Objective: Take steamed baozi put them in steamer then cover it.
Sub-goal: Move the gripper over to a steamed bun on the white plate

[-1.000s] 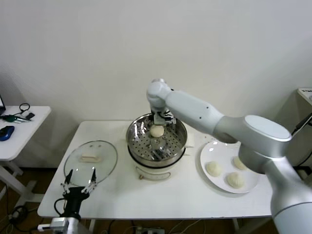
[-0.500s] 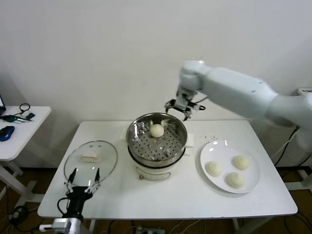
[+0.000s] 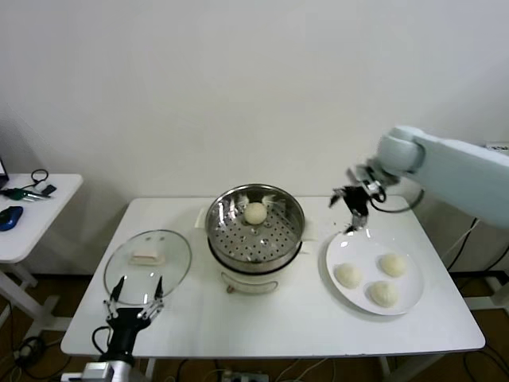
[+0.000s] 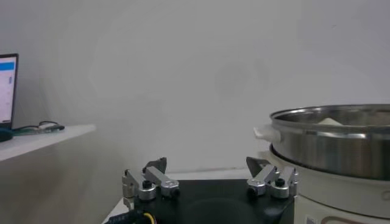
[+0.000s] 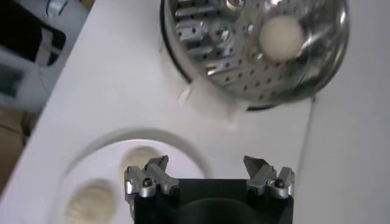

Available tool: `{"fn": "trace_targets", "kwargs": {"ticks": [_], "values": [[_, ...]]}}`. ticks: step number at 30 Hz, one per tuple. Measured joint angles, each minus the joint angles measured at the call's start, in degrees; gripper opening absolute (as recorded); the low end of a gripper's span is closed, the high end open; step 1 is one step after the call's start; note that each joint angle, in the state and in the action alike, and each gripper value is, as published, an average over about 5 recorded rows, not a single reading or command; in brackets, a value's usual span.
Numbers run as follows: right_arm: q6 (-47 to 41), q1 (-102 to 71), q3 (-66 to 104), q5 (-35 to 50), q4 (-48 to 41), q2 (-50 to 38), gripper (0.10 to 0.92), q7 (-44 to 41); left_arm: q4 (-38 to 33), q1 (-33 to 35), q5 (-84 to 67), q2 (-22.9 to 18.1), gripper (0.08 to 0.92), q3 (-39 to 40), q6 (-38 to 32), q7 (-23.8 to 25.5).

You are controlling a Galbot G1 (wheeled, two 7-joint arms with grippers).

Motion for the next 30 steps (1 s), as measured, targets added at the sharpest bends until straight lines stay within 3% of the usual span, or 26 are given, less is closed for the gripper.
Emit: {"fn": "trace_targets", "kwargs": {"ticks": [13, 30], "values": [[-1.3, -14.6, 8.7, -8.2, -4.1, -0.6, 0.823, 0.6, -0.2, 0.0, 0.0, 0.1, 0.823, -0.5, 0.8, -0.2], [-0.9, -23.0, 14.7, -12.5, -9.2, 3.0, 0.823, 1.6, 0.6, -0.1, 0.6, 0.2, 0.823, -0.7, 1.1, -0.4]]}}
